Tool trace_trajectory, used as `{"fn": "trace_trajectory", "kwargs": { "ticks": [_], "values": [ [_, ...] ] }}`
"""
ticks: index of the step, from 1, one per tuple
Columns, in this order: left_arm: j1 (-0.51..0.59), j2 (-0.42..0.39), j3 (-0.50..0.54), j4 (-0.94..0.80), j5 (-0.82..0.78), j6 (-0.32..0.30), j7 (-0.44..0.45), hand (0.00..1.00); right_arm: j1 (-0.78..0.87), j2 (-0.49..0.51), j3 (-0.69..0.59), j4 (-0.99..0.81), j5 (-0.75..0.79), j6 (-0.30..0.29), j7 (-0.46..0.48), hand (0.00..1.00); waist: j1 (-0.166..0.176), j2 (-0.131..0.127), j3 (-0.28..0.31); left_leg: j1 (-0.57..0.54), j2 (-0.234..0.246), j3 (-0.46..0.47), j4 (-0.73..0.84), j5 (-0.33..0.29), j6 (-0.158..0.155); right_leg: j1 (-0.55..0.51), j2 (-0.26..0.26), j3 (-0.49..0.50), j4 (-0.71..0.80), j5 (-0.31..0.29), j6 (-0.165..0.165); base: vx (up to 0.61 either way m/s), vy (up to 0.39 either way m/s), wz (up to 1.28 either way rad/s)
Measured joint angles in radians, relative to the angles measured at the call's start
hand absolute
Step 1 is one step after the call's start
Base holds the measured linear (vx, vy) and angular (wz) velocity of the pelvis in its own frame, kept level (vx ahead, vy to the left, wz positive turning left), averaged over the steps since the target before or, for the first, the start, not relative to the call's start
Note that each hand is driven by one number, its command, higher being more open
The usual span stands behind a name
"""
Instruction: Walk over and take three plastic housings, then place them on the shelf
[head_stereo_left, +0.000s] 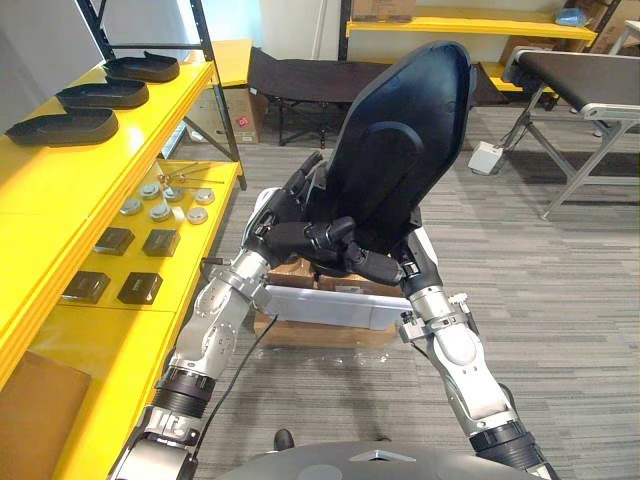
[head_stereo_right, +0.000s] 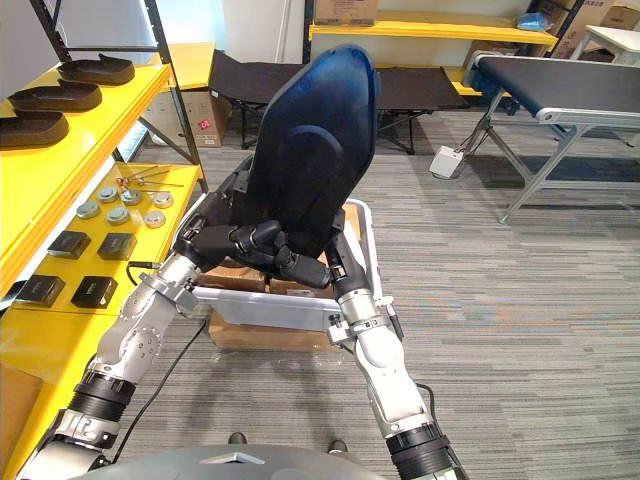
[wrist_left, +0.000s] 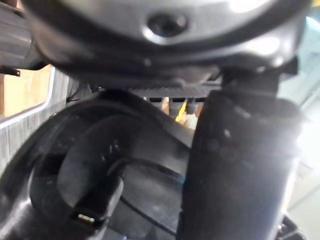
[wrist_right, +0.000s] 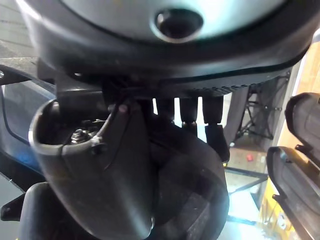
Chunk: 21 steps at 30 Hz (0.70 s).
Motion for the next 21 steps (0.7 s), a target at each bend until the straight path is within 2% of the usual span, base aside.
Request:
{"fn": "trace_trajectory", "kwargs": {
  "ticks": [11,21],
  "values": [
    [0.000,0.009,-0.020,0.000,0.006,0.001,-0.010,0.00,0.000,0.001,0.004,0.001,0.002,0.014,-0.016,0.00,0.000,-0.002,-0.001,0.000,0.000,0.000,0.000,0.000,0.000,0.000,-0.001,0.000,0.000,0.000,0.000,0.00,0.000,0.00],
    [0.003,0.009,-0.012,0.004,-0.003,0.000,-0.027,0.00,0.017,0.016,0.023,0.000,0.009,-0.003,-0.024,0.00,-0.002,-0.009,-0.001,0.001,-0.003,0.000,0.000,0.001,0.001,0.001,-0.006,0.000,0.000,0.001,0.001,0.00,0.000,0.00]
  ]
}}
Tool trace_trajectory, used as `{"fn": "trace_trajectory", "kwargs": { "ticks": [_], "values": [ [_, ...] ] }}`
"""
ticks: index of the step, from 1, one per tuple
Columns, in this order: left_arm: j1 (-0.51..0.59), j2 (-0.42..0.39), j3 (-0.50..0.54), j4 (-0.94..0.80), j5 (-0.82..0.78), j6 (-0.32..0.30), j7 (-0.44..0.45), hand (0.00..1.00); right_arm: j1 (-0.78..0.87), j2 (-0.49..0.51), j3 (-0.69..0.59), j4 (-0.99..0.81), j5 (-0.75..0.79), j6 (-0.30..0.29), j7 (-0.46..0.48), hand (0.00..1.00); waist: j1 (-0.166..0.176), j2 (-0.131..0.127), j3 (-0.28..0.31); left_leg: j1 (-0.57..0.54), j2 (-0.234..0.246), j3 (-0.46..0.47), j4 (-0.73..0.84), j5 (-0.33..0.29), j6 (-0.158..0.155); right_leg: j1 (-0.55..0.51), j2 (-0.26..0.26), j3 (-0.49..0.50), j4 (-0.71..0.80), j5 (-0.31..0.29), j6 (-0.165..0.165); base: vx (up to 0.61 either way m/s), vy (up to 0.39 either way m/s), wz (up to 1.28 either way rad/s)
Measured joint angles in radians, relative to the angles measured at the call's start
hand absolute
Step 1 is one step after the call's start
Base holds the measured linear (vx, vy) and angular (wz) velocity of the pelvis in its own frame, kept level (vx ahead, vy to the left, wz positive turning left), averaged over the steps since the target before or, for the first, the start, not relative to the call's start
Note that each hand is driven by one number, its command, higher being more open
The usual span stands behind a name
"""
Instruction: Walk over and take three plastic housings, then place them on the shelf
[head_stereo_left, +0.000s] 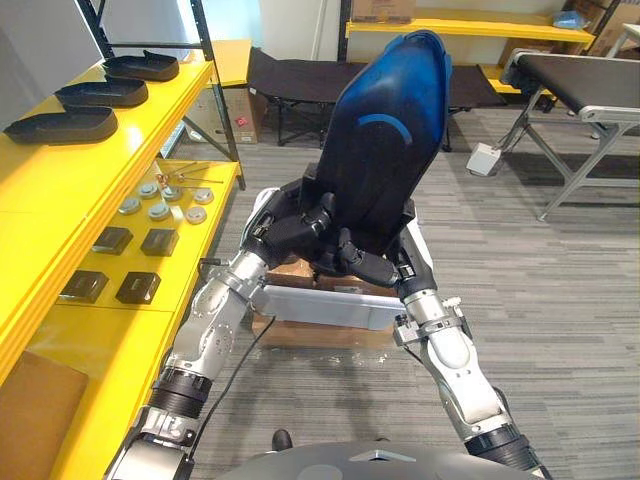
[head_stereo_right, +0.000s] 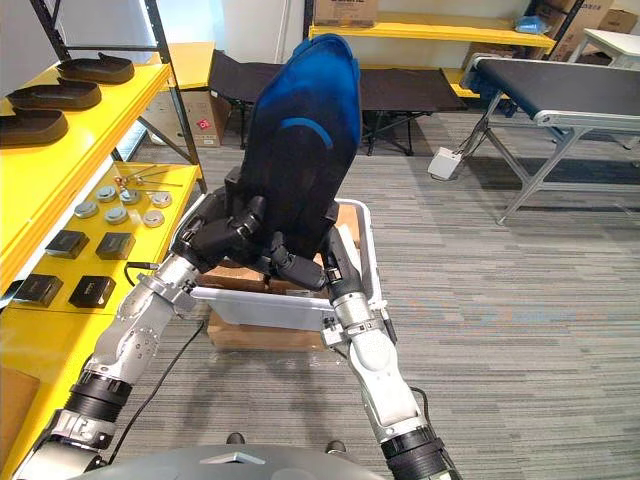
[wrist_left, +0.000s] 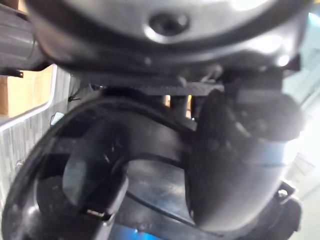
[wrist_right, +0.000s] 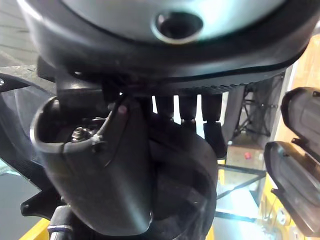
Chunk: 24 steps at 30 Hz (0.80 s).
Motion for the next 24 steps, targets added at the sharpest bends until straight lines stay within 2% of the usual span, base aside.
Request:
{"fn": "trace_trajectory", "kwargs": {
  "ticks": [3,4,8,10,13,17,21,24],
  "values": [
    [0.000,-0.001,-0.002,0.000,0.000,0.000,-0.003,0.00,0.005,0.000,-0.001,0.000,0.000,-0.007,0.000,0.00,-0.001,-0.001,0.000,0.000,0.000,0.000,0.000,0.000,0.000,0.000,-0.003,0.000,0.000,0.000,0.000,0.00,0.000,0.00],
    [0.000,-0.001,-0.004,0.000,0.000,-0.001,-0.002,0.00,0.007,0.000,-0.001,0.000,0.000,-0.009,0.000,1.00,-0.002,-0.002,0.000,0.000,0.000,0.000,0.000,0.000,0.000,0.000,-0.004,0.000,0.000,0.000,0.000,0.00,0.000,0.00],
    [0.000,-0.002,-0.011,0.000,0.002,-0.004,0.005,0.00,0.013,-0.001,-0.002,0.000,0.011,-0.014,0.009,1.00,-0.003,-0.003,0.000,0.000,0.000,0.000,0.000,0.000,0.000,0.000,-0.004,0.000,0.000,-0.001,-0.001,0.00,0.000,0.00],
    [0.001,-0.004,-0.012,-0.002,0.001,-0.004,0.009,0.00,0.016,-0.005,-0.006,-0.001,0.058,-0.003,0.073,1.00,-0.001,-0.004,0.000,-0.001,0.000,0.000,0.000,0.000,0.000,0.000,-0.004,0.000,0.000,0.000,0.000,0.00,0.000,0.00],
    [0.017,-0.005,-0.008,-0.002,0.001,-0.005,0.009,0.00,0.016,-0.006,-0.020,-0.002,0.069,0.026,0.115,1.00,-0.001,-0.006,-0.001,-0.001,0.000,-0.001,0.000,0.000,0.000,0.000,-0.004,-0.001,0.000,0.000,0.000,0.00,0.000,0.00],
    [0.060,-0.019,-0.004,-0.007,0.005,-0.025,0.029,0.00,0.017,-0.022,-0.005,0.013,0.067,0.089,0.140,1.00,0.002,-0.012,-0.001,-0.001,0.000,-0.004,0.000,0.000,0.001,0.001,-0.003,-0.004,0.000,0.000,0.000,0.00,0.000,0.01],
    [0.070,-0.073,0.022,-0.010,0.067,-0.084,0.057,0.00,0.046,-0.016,0.030,0.072,0.066,0.175,0.186,1.00,0.007,-0.019,-0.005,-0.002,-0.002,-0.013,0.000,0.001,0.001,0.005,-0.004,-0.013,0.000,-0.001,-0.001,0.00,0.000,0.06],
    [0.072,-0.076,0.055,-0.010,0.134,-0.123,0.066,0.00,0.051,-0.017,0.040,0.097,0.037,0.210,0.200,1.00,0.008,-0.019,-0.005,-0.002,-0.002,-0.013,-0.001,0.001,0.001,0.006,-0.004,-0.013,0.000,-0.002,-0.002,0.00,0.000,0.00]
  ]
}}
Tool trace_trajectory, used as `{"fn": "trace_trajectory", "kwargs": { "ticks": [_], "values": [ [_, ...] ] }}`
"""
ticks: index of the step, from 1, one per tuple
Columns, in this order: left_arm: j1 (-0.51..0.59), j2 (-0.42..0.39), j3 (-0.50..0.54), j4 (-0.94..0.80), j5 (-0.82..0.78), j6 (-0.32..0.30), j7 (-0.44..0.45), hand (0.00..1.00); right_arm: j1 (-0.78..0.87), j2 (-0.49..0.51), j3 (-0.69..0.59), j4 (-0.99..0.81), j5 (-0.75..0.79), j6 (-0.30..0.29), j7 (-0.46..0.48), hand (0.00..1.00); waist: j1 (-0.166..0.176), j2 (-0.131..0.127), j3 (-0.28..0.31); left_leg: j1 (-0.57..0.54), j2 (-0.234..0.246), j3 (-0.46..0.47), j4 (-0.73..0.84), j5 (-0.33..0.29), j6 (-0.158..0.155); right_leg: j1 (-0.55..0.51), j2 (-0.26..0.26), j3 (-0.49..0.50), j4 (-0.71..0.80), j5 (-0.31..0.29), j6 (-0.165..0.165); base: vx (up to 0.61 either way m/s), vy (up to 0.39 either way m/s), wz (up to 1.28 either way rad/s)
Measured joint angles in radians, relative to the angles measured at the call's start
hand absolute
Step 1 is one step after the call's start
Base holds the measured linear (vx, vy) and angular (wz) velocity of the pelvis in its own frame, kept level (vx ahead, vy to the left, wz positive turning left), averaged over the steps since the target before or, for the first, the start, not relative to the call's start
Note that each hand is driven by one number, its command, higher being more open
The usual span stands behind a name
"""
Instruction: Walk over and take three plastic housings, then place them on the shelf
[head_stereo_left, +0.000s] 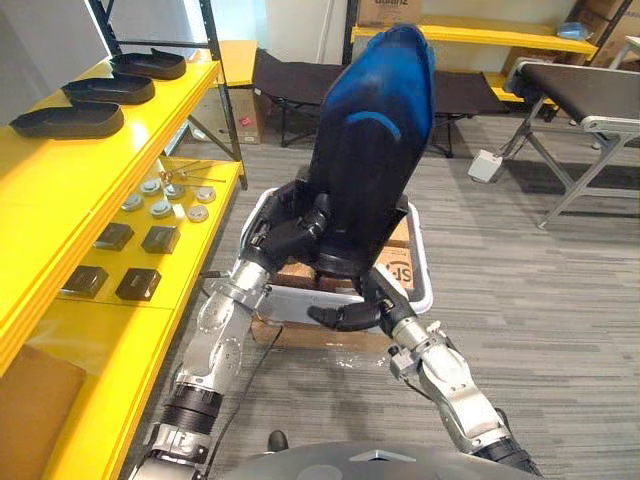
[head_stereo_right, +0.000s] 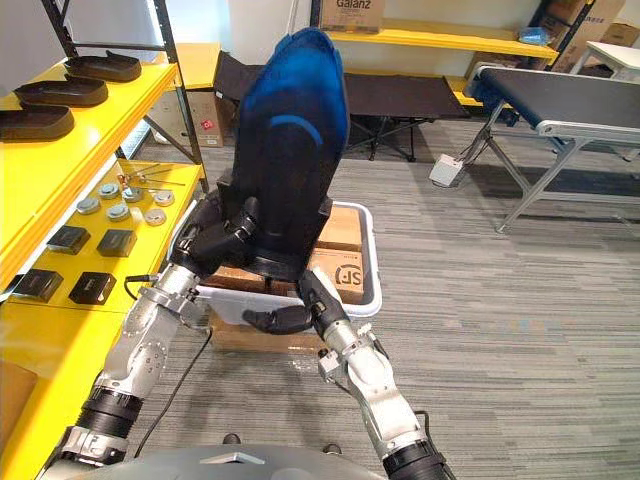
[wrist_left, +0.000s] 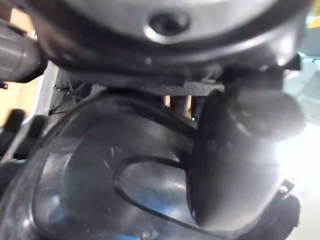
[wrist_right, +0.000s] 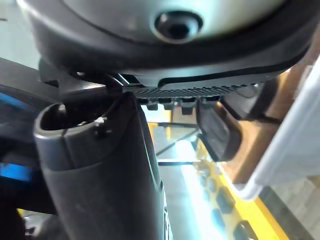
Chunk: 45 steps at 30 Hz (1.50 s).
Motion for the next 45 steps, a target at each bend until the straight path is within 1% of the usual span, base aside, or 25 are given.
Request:
{"fn": "trace_trajectory", "kwargs": {
  "ticks": [2,4,5,6,8,10,12,14,15,17,20,22,25,26,27,28,30,33,35,36,38,39,40,43,45],
  "values": [
    [0.005,0.000,0.020,0.000,0.069,-0.020,0.038,0.00,0.002,-0.006,-0.003,0.000,-0.009,0.002,0.000,1.00,-0.001,0.000,0.000,0.000,0.000,0.000,0.000,-0.001,-0.001,0.000,0.000,0.000,0.000,-0.003,-0.005,0.00,0.000,0.00],
    [0.017,0.004,0.037,0.001,0.145,-0.032,0.116,0.00,0.001,-0.007,-0.016,0.000,-0.007,0.002,0.001,1.00,-0.002,0.000,0.000,0.000,0.000,0.000,-0.001,-0.003,-0.004,0.000,0.000,0.001,0.000,-0.003,-0.005,0.00,0.000,0.00],
    [0.031,0.004,0.053,0.004,0.166,-0.038,0.161,0.00,0.002,-0.007,-0.025,0.000,0.007,0.000,0.019,1.00,-0.003,0.000,0.000,0.000,0.001,0.001,-0.001,-0.003,-0.004,-0.001,0.001,0.001,0.000,-0.003,-0.005,0.00,0.000,0.00],
    [0.040,0.004,0.062,0.008,0.180,-0.048,0.180,0.00,0.002,-0.008,-0.029,0.000,0.018,-0.003,0.030,1.00,-0.004,0.000,0.000,0.000,0.001,0.001,-0.002,-0.003,-0.005,-0.001,0.001,0.002,0.000,-0.003,-0.005,0.00,0.000,0.00],
    [0.051,0.003,0.105,0.050,0.219,-0.072,0.242,0.00,0.005,-0.009,-0.055,0.000,0.112,-0.004,0.080,1.00,-0.003,0.001,0.000,0.000,0.002,0.002,-0.003,-0.003,-0.005,-0.001,0.002,0.003,0.000,-0.004,-0.005,0.00,0.000,0.00],
    [0.052,0.002,0.155,0.091,0.261,-0.087,0.297,0.00,0.015,-0.006,-0.092,0.001,0.170,-0.012,0.115,1.00,-0.003,0.001,0.000,0.000,0.002,0.002,-0.003,-0.003,-0.005,-0.001,0.001,0.003,0.000,-0.004,-0.005,0.00,0.000,0.00],
    [0.056,0.003,0.207,0.144,0.302,-0.129,0.382,0.00,0.042,-0.005,-0.160,0.040,0.248,-0.048,0.154,1.00,0.001,0.000,0.001,-0.002,0.002,0.003,-0.003,-0.008,-0.008,-0.002,0.000,0.004,0.000,-0.003,-0.005,0.00,0.000,0.00],
    [0.069,0.002,0.241,0.160,0.299,-0.144,0.413,0.00,0.054,-0.004,-0.214,0.081,0.275,-0.048,0.174,1.00,0.001,0.000,0.001,-0.002,0.002,0.004,-0.003,-0.010,-0.010,-0.003,0.000,0.006,0.000,-0.003,-0.004,0.00,0.000,-0.02],
    [0.090,0.002,0.265,0.160,0.298,-0.159,0.434,0.00,0.075,-0.004,-0.264,0.116,0.278,-0.049,0.185,1.00,0.002,0.000,0.001,-0.003,0.002,0.007,-0.002,-0.012,-0.011,-0.005,0.000,0.011,0.000,-0.003,-0.004,0.00,0.000,-0.05],
    [0.110,-0.002,0.292,0.156,0.280,-0.173,0.434,0.00,0.111,-0.003,-0.311,0.144,0.295,-0.049,0.191,1.00,0.003,0.000,0.002,-0.004,0.002,0.009,-0.003,-0.014,-0.011,-0.007,0.001,0.009,0.000,-0.004,-0.004,0.00,0.000,-0.05],
    [0.133,-0.021,0.315,0.155,0.152,-0.182,0.385,0.00,0.151,0.021,-0.357,0.152,0.387,-0.069,0.189,1.00,-0.001,0.007,0.006,-0.005,0.002,0.012,-0.002,-0.016,-0.010,-0.006,0.001,0.012,0.000,-0.004,-0.002,0.00,0.000,-0.03],
    [0.174,-0.082,0.333,0.094,0.005,-0.182,0.319,0.00,0.150,0.091,-0.418,0.156,0.415,-0.120,0.169,1.00,-0.007,0.011,0.009,-0.005,0.002,0.013,-0.001,-0.016,-0.009,-0.006,0.000,0.013,0.000,-0.004,-0.002,0.00,0.000,-0.02],
    [0.247,-0.149,0.334,-0.039,-0.076,-0.184,0.263,0.00,0.142,0.136,-0.455,0.156,0.426,-0.170,0.120,1.00,-0.002,0.011,0.009,-0.005,0.002,0.011,-0.001,-0.016,-0.008,-0.004,0.000,0.011,0.000,-0.005,-0.001,0.00,0.000,0.01],
    [0.279,-0.168,0.334,-0.104,-0.100,-0.186,0.247,0.00,0.138,0.147,-0.459,0.156,0.423,-0.190,0.080,1.00,0.004,0.013,0.010,-0.005,0.002,0.009,-0.001,-0.016,-0.008,-0.002,0.000,0.008,0.000,-0.006,0.000,0.00,0.000,0.08],
    [0.302,-0.184,0.334,-0.164,-0.113,-0.187,0.232,0.00,0.135,0.163,-0.459,0.156,0.423,-0.213,0.038,1.00,0.013,0.016,0.012,-0.005,0.002,0.003,-0.001,-0.017,-0.008,0.001,0.001,0.002,0.000,-0.007,0.002,0.00,0.000,0.11],
    [0.313,-0.192,0.334,-0.196,-0.115,-0.188,0.230,0.00,0.132,0.169,-0.459,0.156,0.424,-0.218,0.023,1.00,0.017,0.018,0.014,-0.005,0.002,-0.001,-0.001,-0.017,-0.008,0.003,0.001,-0.002,0.000,-0.008,0.002,0.00,0.005,0.18],
    [0.339,-0.215,0.341,-0.284,-0.117,-0.208,0.223,0.00,0.111,0.178,-0.455,0.156,0.424,-0.222,-0.024,1.00,0.030,0.027,0.019,-0.005,-0.001,-0.020,-0.003,-0.016,-0.008,0.014,0.000,-0.022,0.000,-0.012,0.004,0.00,0.017,0.26],
    [0.361,-0.222,0.356,-0.394,-0.131,-0.214,0.216,0.00,0.066,0.194,-0.443,0.156,0.421,-0.223,-0.067,1.00,0.061,0.036,0.029,-0.004,-0.004,-0.056,-0.003,-0.012,-0.010,0.035,-0.001,-0.059,0.000,-0.020,0.008,0.00,0.018,0.31],
    [0.361,-0.222,0.368,-0.415,-0.110,-0.214,0.218,0.00,0.038,0.191,-0.431,0.156,0.388,-0.223,-0.094,1.00,0.078,0.040,0.033,-0.007,-0.008,-0.076,-0.003,-0.008,-0.010,0.042,-0.001,-0.080,0.000,-0.026,0.006,0.00,0.021,0.45],
    [0.363,-0.222,0.375,-0.432,-0.094,-0.214,0.217,0.00,0.010,0.188,-0.416,0.155,0.378,-0.224,-0.106,1.00,0.084,0.042,0.036,-0.017,-0.013,-0.106,-0.003,-0.001,-0.007,0.051,-0.002,-0.110,0.000,-0.032,0.008,0.01,0.024,0.60],
    [0.364,-0.222,0.375,-0.437,-0.093,-0.214,0.217,0.00,-0.018,0.188,-0.412,0.155,0.355,-0.224,-0.123,1.00,0.098,0.042,0.037,-0.029,-0.017,-0.133,-0.003,0.005,-0.007,0.054,-0.003,-0.135,0.000,-0.031,0.011,0.02,0.023,0.52],
    [0.370,-0.222,0.378,-0.437,-0.094,-0.212,0.218,0.00,-0.040,0.187,-0.409,0.155,0.345,-0.224,-0.132,1.00,0.112,0.039,0.039,-0.036,-0.020,-0.147,-0.002,0.008,-0.006,0.055,-0.003,-0.153,0.000,-0.030,0.014,0.04,0.033,0.39],
    [0.388,-0.222,0.386,-0.437,-0.094,-0.210,0.218,0.00,-0.063,0.186,-0.396,0.156,0.344,-0.225,-0.135,1.00,0.128,0.036,0.045,-0.037,-0.024,-0.162,0.000,0.012,-0.001,0.062,-0.004,-0.164,0.000,-0.031,0.015,0.04,0.034,0.37],
    [0.443,-0.233,0.415,-0.437,-0.099,-0.200,0.212,0.00,-0.101,0.183,-0.368,0.156,0.343,-0.227,-0.135,1.00,0.144,0.028,0.049,-0.036,-0.033,-0.187,0.000,0.015,0.004,0.073,-0.011,-0.185,0.009,-0.040,0.023,0.05,0.040,0.31],
    [0.480,-0.247,0.458,-0.436,-0.111,-0.188,0.198,0.00,-0.131,0.167,-0.330,0.156,0.342,-0.228,-0.133,1.00,0.171,0.026,0.050,-0.035,-0.038,-0.195,0.000,0.016,0.008,0.069,-0.020,-0.192,0.031,-0.046,0.023,0.04,0.051,0.11]
  ]
}}
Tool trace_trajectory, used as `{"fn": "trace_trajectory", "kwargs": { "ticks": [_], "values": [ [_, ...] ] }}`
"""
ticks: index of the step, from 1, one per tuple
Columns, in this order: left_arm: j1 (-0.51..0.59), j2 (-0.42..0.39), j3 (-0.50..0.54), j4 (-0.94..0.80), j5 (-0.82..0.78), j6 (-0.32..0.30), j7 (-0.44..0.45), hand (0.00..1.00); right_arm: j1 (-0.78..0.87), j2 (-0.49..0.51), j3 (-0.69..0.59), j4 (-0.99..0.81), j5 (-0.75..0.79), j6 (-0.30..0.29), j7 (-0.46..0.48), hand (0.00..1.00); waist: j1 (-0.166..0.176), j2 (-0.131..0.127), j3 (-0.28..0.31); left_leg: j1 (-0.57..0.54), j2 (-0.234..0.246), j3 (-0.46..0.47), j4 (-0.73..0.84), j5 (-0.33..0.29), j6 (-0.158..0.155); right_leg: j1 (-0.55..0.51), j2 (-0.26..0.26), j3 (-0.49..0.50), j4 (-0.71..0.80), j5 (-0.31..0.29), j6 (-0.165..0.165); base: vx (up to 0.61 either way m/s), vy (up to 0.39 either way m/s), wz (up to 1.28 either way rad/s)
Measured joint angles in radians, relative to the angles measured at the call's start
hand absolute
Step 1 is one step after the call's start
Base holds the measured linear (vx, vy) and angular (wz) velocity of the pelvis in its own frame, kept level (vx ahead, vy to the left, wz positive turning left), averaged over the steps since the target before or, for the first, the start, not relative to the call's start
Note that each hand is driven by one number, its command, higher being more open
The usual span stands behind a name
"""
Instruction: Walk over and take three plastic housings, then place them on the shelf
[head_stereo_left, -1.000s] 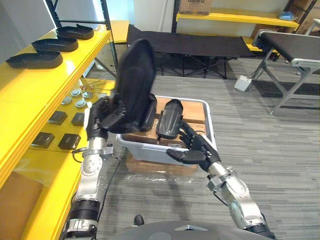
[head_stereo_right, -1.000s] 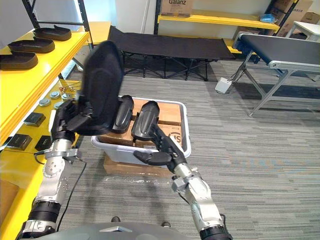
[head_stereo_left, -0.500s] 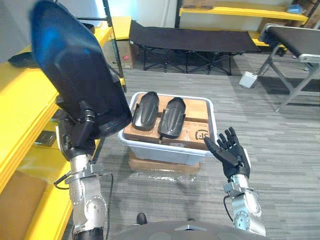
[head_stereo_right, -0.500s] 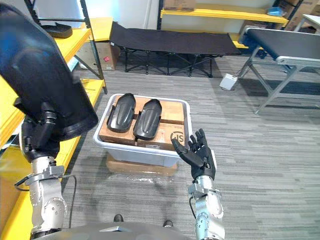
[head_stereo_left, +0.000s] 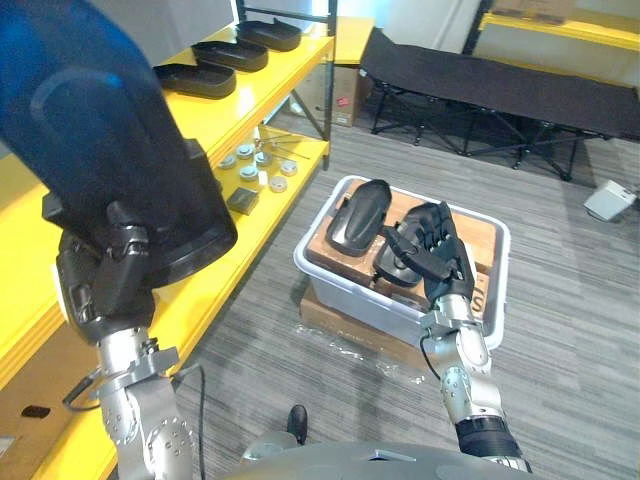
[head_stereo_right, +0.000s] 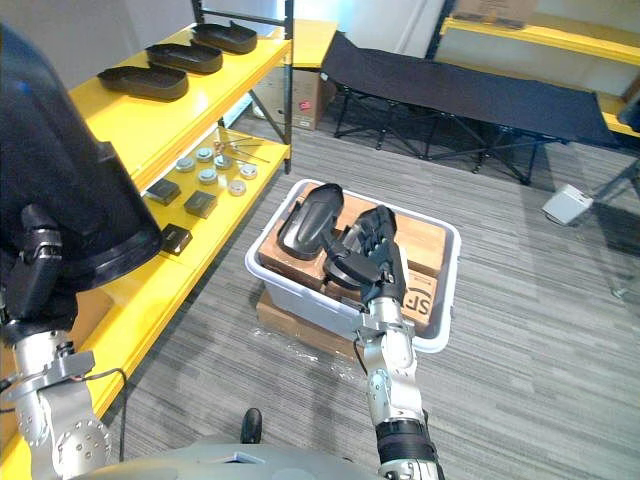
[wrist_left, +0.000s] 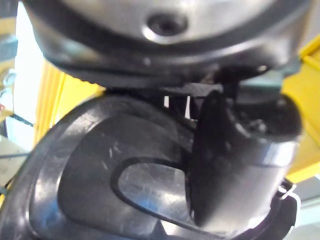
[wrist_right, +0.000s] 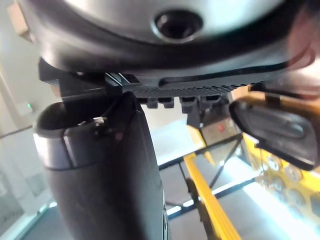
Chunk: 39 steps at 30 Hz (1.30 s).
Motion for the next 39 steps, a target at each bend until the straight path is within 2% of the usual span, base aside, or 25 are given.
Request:
{"fn": "trace_trajectory", "kwargs": {
  "ticks": [2,4,5,7,8,9,10,12,15,18,20,21,23,25,26,27,30,31,32,33,35,36,37,38,39],
  "values": [
    [0.001,-0.003,0.026,0.000,-0.001,0.006,-0.013,0.00,-0.005,-0.013,0.029,0.000,-0.020,0.000,0.001,1.00,0.018,-0.001,0.001,0.000,-0.003,-0.018,0.000,-0.004,0.003,0.000,-0.008,-0.019,0.029,-0.014,0.001,0.03,0.057,0.34],
    [0.000,-0.003,0.041,0.000,-0.001,0.006,-0.025,0.00,-0.004,-0.013,0.049,0.000,-0.035,0.006,0.009,1.00,0.018,0.001,0.002,-0.002,-0.009,-0.050,-0.001,-0.004,0.000,0.007,-0.018,-0.049,0.064,-0.030,0.001,-0.01,0.051,0.74],
    [-0.008,-0.002,0.038,0.000,-0.001,0.008,-0.043,0.00,-0.001,-0.008,0.051,-0.005,-0.054,0.017,0.021,1.00,0.008,-0.001,0.014,-0.029,0.005,0.037,0.020,-0.050,0.008,0.033,-0.023,-0.117,0.068,-0.028,0.005,-0.06,0.031,1.09],
    [-0.024,-0.001,0.013,0.001,-0.001,0.011,-0.064,0.00,0.015,-0.014,0.033,-0.024,-0.076,0.018,0.021,1.00,-0.015,0.002,0.026,-0.075,0.038,0.152,0.083,-0.063,0.012,0.054,-0.024,-0.193,0.069,-0.024,0.011,-0.06,0.020,1.33],
    [-0.030,-0.001,-0.013,0.002,0.000,0.014,-0.087,0.00,0.033,-0.020,0.014,-0.032,-0.075,0.017,0.021,1.00,-0.024,0.010,0.031,-0.101,0.067,0.246,0.120,-0.063,0.012,0.067,-0.024,-0.242,0.071,-0.026,0.013,-0.03,0.099,1.66],
    [-0.039,0.000,-0.054,0.003,0.000,0.023,-0.113,0.00,0.067,-0.020,-0.023,-0.044,-0.073,0.017,0.024,1.00,-0.029,0.019,0.042,-0.120,0.097,0.369,0.152,-0.066,0.016,0.081,-0.039,-0.297,0.097,-0.042,0.032,-0.01,0.129,1.49],
    [-0.041,0.000,-0.069,0.004,0.001,0.024,-0.116,0.00,0.077,-0.020,-0.033,-0.044,-0.071,0.017,0.030,1.00,-0.030,0.023,0.045,-0.123,0.093,0.377,0.152,-0.064,0.020,0.083,-0.051,-0.303,0.112,-0.054,0.035,0.03,0.182,1.18],
    [-0.042,0.003,-0.087,0.003,0.009,0.024,-0.102,0.00,0.086,-0.020,-0.038,-0.043,-0.052,0.017,0.076,1.00,-0.027,0.030,0.064,-0.116,0.061,0.355,0.141,-0.043,0.035,0.084,-0.088,-0.286,0.158,-0.084,0.042,0.03,0.155,0.46],
    [-0.038,0.006,-0.078,0.004,0.009,0.029,-0.078,0.00,0.082,-0.018,0.003,-0.049,-0.031,0.013,0.132,1.00,-0.019,0.026,0.073,-0.092,0.042,0.362,0.130,-0.035,0.046,0.094,-0.113,-0.284,0.178,-0.089,0.044,-0.01,0.060,0.00],
    [-0.030,0.008,-0.086,0.004,0.009,0.035,-0.103,0.00,0.086,-0.016,0.010,-0.051,-0.026,0.007,0.126,1.00,-0.020,0.028,0.073,-0.073,0.031,0.340,0.103,-0.039,0.044,0.085,-0.131,-0.233,0.238,-0.095,0.033,0.00,0.042,0.16],
    [-0.027,0.018,-0.101,0.004,0.004,0.038,-0.128,0.00,0.106,-0.016,0.011,-0.063,-0.026,-0.006,0.119,1.00,-0.044,0.026,0.074,-0.068,0.014,0.279,0.077,-0.029,0.056,0.058,-0.147,-0.135,0.327,-0.118,-0.004,0.01,0.059,0.78],
    [-0.026,0.026,-0.110,0.004,-0.006,0.039,-0.139,0.00,0.128,-0.016,0.012,-0.082,-0.025,-0.009,0.117,1.00,-0.047,0.022,0.074,-0.068,0.004,0.248,0.062,-0.021,0.054,0.047,-0.144,-0.069,0.353,-0.155,-0.035,0.03,-0.013,0.89],
    [-0.022,0.030,-0.118,0.005,-0.035,0.038,-0.132,0.00,0.152,-0.016,0.025,-0.114,-0.025,-0.009,0.124,1.00,-0.043,0.018,0.078,-0.069,-0.009,0.219,0.053,-0.008,0.054,0.044,-0.127,-0.015,0.342,-0.186,-0.028,0.03,-0.060,0.59],
    [-0.021,0.030,-0.118,0.007,-0.069,0.026,-0.120,0.00,0.158,-0.016,0.055,-0.136,-0.025,-0.009,0.146,1.00,-0.037,0.016,0.078,-0.075,-0.024,0.203,0.048,0.008,0.049,0.062,-0.119,-0.016,0.311,-0.201,-0.018,0.04,-0.089,0.38],
    [-0.022,0.024,-0.120,0.006,-0.101,0.014,-0.120,0.00,0.157,-0.016,0.079,-0.145,-0.029,-0.009,0.161,1.00,-0.033,0.014,0.080,-0.090,-0.035,0.189,0.045,0.029,0.040,0.070,-0.121,-0.027,0.302,-0.218,0.026,0.04,-0.113,0.42],
    [-0.021,0.017,-0.121,0.005,-0.104,0.013,-0.122,0.00,0.158,-0.015,0.086,-0.146,-0.033,-0.009,0.161,1.00,-0.032,0.017,0.083,-0.093,-0.039,0.179,0.040,0.039,0.039,0.075,-0.120,-0.036,0.303,-0.220,0.033,0.03,-0.107,0.46],
    [-0.019,0.009,-0.121,0.002,-0.106,0.013,-0.156,0.00,0.157,-0.017,0.091,-0.147,-0.032,-0.009,0.135,1.00,-0.008,0.017,0.093,-0.092,-0.046,0.153,0.045,0.038,0.038,0.091,-0.124,-0.055,0.326,-0.220,0.034,0.03,-0.043,0.36],
    [-0.018,0.009,-0.121,0.002,-0.110,0.013,-0.170,0.00,0.155,-0.018,0.088,-0.148,-0.027,-0.012,0.115,1.00,-0.007,0.016,0.094,-0.092,-0.047,0.138,0.049,0.031,0.045,0.091,-0.136,-0.066,0.362,-0.220,0.034,0.08,-0.019,0.47],
    [-0.018,0.009,-0.121,0.002,-0.106,0.011,-0.180,0.00,0.151,-0.019,0.079,-0.148,-0.027,-0.019,0.085,1.00,-0.007,0.014,0.096,-0.084,-0.055,0.134,0.051,0.026,0.050,0.072,-0.171,-0.068,0.455,-0.218,0.031,0.11,0.011,0.59],
    [-0.019,0.011,-0.120,0.002,-0.100,0.006,-0.181,0.00,0.148,-0.021,0.074,-0.148,-0.027,-0.035,0.057,1.00,-0.009,0.011,0.098,-0.075,-0.067,0.130,0.059,0.016,0.061,0.038,-0.216,-0.062,0.579,-0.202,0.000,0.14,0.058,0.52],
    [-0.017,0.012,-0.118,0.002,-0.101,0.005,-0.180,0.00,0.144,-0.031,0.069,-0.148,-0.025,-0.049,0.035,1.00,-0.012,0.013,0.101,-0.054,-0.076,0.122,0.065,0.001,0.077,-0.028,-0.275,-0.026,0.752,-0.129,-0.117,0.14,0.093,0.26],
    [-0.017,0.022,-0.116,0.001,-0.101,-0.001,-0.180,0.00,0.143,-0.033,0.068,-0.149,-0.024,-0.060,0.030,1.00,-0.015,0.013,0.104,-0.026,-0.078,0.112,0.061,-0.015,0.080,-0.090,-0.294,0.049,0.862,-0.024,-0.201,0.16,0.106,0.21],
    [-0.020,0.043,-0.121,0.001,-0.098,-0.016,-0.171,0.00,0.141,-0.033,0.067,-0.152,-0.025,-0.068,0.030,1.00,-0.022,0.017,0.110,-0.005,-0.076,0.089,0.054,-0.026,0.086,-0.149,-0.274,0.143,0.953,-0.028,-0.135,0.15,0.087,0.25],
    [-0.023,0.051,-0.126,0.000,-0.095,-0.023,-0.161,0.00,0.140,-0.034,0.069,-0.160,-0.025,-0.069,0.032,1.00,-0.027,0.018,0.110,0.005,-0.071,0.079,0.047,-0.028,0.089,-0.173,-0.247,0.171,0.981,-0.077,-0.100,0.17,0.060,0.38],
    [-0.038,0.058,-0.128,0.000,-0.086,-0.031,-0.138,0.00,0.138,-0.037,0.067,-0.184,-0.026,-0.070,0.034,1.00,-0.043,0.021,0.112,0.021,-0.063,0.054,0.040,-0.030,0.088,-0.204,-0.194,0.188,0.983,-0.155,-0.072,0.13,0.039,0.39]
  ]
}}
